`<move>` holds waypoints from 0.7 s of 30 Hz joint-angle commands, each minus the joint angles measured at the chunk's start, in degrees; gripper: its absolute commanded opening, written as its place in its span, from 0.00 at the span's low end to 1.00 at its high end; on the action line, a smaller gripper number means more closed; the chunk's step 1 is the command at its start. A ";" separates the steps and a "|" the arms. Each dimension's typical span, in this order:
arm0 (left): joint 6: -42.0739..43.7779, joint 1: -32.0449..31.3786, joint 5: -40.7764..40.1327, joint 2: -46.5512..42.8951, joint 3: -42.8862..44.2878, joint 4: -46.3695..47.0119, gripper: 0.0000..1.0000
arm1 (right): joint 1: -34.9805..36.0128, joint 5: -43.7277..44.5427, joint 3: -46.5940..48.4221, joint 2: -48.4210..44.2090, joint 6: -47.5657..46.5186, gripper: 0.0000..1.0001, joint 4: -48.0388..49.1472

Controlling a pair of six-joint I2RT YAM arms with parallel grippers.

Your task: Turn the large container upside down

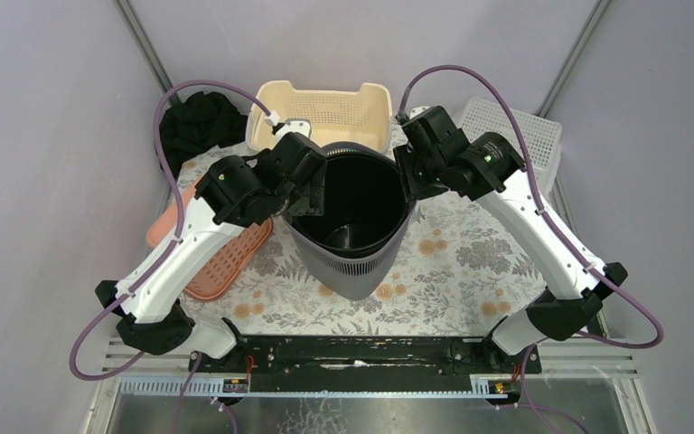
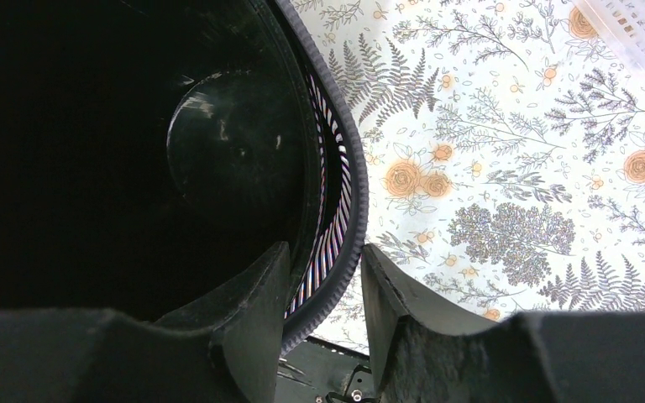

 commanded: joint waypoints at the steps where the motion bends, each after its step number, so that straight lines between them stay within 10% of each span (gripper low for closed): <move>1: -1.34 -0.26 -2.68 -0.04 -1.08 -0.33 0.74 | 0.52 -0.41 0.65 -2.00 -0.57 0.44 2.65; 9: -1.23 -0.28 -2.50 0.42 -0.15 0.04 0.79 | 0.52 -1.30 4.20 -3.11 -0.69 0.54 1.81; 21: -1.12 -0.24 -2.78 0.94 -1.11 1.70 0.81 | 0.86 -3.28 1.66 -1.61 -1.11 0.38 3.82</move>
